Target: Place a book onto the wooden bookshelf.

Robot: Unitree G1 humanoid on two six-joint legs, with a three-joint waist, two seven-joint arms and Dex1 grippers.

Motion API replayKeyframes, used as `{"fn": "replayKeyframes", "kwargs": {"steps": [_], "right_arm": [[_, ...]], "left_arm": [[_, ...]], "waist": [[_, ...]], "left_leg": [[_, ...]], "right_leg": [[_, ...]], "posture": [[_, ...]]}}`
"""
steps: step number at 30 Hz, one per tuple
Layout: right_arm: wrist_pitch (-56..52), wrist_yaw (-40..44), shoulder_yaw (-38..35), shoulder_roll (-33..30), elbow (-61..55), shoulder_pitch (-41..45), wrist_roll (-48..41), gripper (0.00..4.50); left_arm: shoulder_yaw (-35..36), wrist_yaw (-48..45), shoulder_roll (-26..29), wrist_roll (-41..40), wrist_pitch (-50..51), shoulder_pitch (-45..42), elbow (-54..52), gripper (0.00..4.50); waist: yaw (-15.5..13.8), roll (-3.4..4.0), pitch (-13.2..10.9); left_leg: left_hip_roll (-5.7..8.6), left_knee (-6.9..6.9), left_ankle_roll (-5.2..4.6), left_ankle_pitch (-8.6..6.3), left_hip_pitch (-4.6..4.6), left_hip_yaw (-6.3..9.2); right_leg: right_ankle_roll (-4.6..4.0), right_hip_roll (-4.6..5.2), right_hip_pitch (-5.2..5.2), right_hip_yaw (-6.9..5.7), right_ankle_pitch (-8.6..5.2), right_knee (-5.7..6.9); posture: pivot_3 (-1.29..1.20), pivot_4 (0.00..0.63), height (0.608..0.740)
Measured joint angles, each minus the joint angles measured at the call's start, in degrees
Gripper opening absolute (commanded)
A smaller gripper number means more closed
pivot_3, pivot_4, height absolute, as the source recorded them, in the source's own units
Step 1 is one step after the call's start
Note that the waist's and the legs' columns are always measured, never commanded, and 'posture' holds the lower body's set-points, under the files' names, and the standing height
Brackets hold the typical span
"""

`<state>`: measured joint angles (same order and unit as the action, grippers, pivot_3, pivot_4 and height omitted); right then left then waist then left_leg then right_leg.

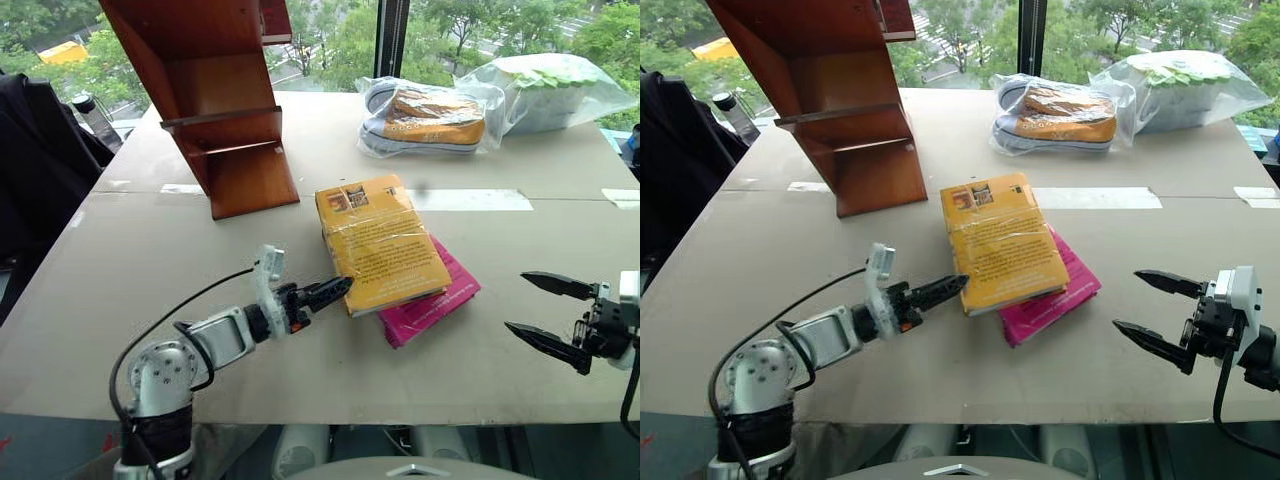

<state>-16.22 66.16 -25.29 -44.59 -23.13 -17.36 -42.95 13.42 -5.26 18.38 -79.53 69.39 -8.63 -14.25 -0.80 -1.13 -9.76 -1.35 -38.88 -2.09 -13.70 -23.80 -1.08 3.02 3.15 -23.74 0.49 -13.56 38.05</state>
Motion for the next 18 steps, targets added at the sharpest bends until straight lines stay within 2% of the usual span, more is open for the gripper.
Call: {"fn": "replayKeyframes", "kwargs": {"steps": [7, 8, 11, 14, 15, 17, 18], "right_arm": [[-3.0, -1.4, -3.1, -0.1, -4.6, -2.1, -3.4, 4.50], [-3.3, -1.5, -3.8, -0.1, -5.2, -2.6, -3.9, 4.50], [-3.5, -1.6, -5.2, 0.0, -5.6, -3.0, -4.8, 4.50], [-3.5, -1.6, -5.6, 0.0, -5.6, -3.4, -5.1, 4.50], [-3.6, -1.5, -5.7, 0.0, -5.6, -3.5, -5.2, 4.50], [-3.6, -1.5, -5.7, 0.0, -5.6, -3.6, -5.3, 4.50], [-3.6, -1.5, -5.8, 0.0, -5.5, -3.5, -5.3, 4.50]], "left_arm": [[-2.0, 8.7, -1.6, -10.2, 1.5, -4.6, 9.1, 4.46], [-2.2, 9.1, -1.7, -11.1, 1.5, -5.3, 10.5, 4.23], [-2.7, 9.7, -1.7, -12.0, 1.5, -6.4, 13.0, 3.29], [-2.6, 10.2, -1.7, -13.9, 1.0, -6.5, 14.7, 1.70], [-2.6, 10.2, -1.5, -14.8, 1.0, -6.6, 14.8, 1.42], [-2.6, 10.1, -0.2, -17.1, 1.0, -6.8, 14.9, 0.31], [-2.4, 10.1, 0.8, -19.1, 1.0, -6.9, 14.8, 0.02]], "waist": [[-0.2, -0.02, 0.0], [-0.2, -0.02, 0.0], [-0.2, -0.02, 0.0], [-0.1, -0.03, 0.0], [-0.1, -0.03, 0.0], [-0.1, -0.02, 0.0], [0.0, -0.02, 0.0]], "left_leg": [[0.06, 0.00, 0.00, 0.00, -0.04, -0.02], [0.07, 0.00, 0.00, 0.00, -0.04, -0.01], [0.07, -0.01, 0.00, 0.00, -0.02, -0.03], [0.06, -0.02, 0.00, 0.00, -0.02, -0.03], [0.06, -0.02, 0.00, 0.00, -0.02, -0.01], [0.04, -0.01, 0.00, 0.00, -0.03, -0.01], [0.04, -0.01, 0.00, 0.00, -0.02, -0.02]], "right_leg": [[-0.24, 0.08, 0.02, 0.02, 0.14, -0.06], [-0.24, 0.08, 0.02, 0.01, 0.14, -0.06], [-0.25, 0.08, 0.03, 0.02, 0.15, -0.05], [-0.26, 0.08, 0.02, 0.02, 0.15, -0.05], [-0.26, 0.08, 0.02, 0.01, 0.15, -0.05], [-0.27, 0.09, 0.02, 0.00, 0.15, -0.05], [-0.27, 0.09, 0.02, 0.01, 0.15, -0.05]], "posture": [[0.00, 0.150, 0.693], [0.00, 0.150, 0.693], [0.00, 0.150, 0.693], [0.00, 0.150, 0.693], [0.00, 0.150, 0.693], [0.00, 0.150, 0.693], [0.00, 0.150, 0.693]]}}
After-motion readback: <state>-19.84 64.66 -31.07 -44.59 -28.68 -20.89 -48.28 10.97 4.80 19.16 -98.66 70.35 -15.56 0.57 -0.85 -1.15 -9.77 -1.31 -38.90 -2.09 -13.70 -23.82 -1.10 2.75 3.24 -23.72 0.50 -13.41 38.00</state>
